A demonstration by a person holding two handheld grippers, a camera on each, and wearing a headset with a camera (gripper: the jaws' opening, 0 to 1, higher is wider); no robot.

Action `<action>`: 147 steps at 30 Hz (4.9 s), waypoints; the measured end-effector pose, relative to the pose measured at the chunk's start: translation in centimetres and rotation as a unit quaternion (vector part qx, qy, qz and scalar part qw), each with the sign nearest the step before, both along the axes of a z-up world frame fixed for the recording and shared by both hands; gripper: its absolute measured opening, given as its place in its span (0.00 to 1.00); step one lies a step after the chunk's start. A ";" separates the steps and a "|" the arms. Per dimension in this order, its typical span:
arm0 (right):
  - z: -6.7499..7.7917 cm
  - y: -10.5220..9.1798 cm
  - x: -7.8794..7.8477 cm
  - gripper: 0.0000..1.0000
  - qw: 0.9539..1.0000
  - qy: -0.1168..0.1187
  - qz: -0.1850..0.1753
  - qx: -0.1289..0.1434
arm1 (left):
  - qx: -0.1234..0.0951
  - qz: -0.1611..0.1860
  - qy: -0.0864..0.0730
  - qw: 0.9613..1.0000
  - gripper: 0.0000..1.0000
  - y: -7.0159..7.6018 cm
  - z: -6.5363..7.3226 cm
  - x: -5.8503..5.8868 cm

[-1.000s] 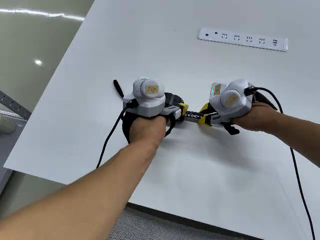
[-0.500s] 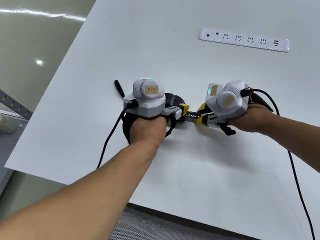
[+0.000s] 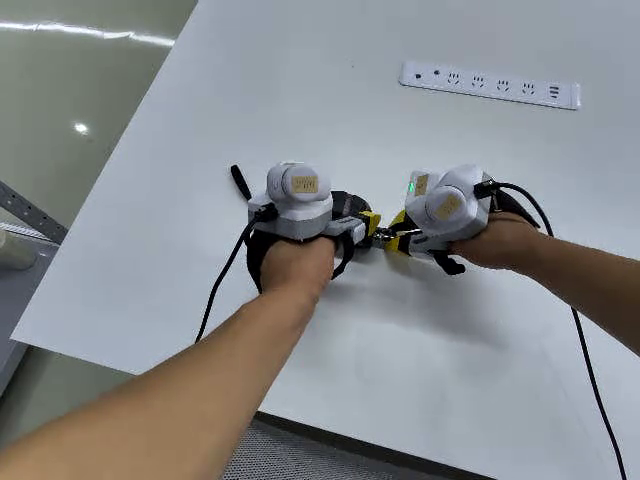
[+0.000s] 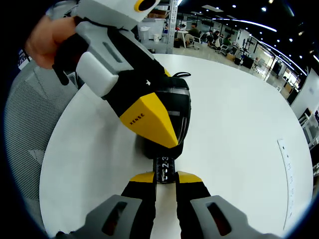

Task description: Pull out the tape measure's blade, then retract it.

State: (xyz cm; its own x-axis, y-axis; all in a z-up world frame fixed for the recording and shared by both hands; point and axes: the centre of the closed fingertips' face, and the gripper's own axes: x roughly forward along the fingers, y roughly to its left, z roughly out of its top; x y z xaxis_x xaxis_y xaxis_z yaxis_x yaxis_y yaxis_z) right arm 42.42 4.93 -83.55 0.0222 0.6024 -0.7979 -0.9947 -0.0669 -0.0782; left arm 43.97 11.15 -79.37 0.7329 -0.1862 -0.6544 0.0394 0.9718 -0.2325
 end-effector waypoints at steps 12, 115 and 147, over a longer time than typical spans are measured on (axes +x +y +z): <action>-0.3 0.5 0.3 0.11 1.000 0.002 -0.008 0.004 | -0.005 0.001 0.000 1.000 0.54 0.2 -0.1 0.3; 4.5 -2.0 -2.5 0.53 0.975 0.041 -0.197 0.096 | 0.077 -0.100 -0.007 0.992 0.78 1.5 0.9 -4.7; 9.7 -9.3 -9.3 0.82 0.944 0.057 -0.288 0.148 | 0.087 -0.124 -0.030 0.988 0.90 3.8 4.3 -11.4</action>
State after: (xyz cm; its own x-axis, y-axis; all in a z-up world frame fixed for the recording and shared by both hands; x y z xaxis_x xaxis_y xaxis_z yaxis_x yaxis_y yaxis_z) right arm 33.08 -4.32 -73.87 0.3383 0.7135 -0.6136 -0.8620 0.4965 0.1021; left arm 32.54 14.93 -75.10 0.7170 -0.2537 -0.6493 0.2897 0.9556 -0.0536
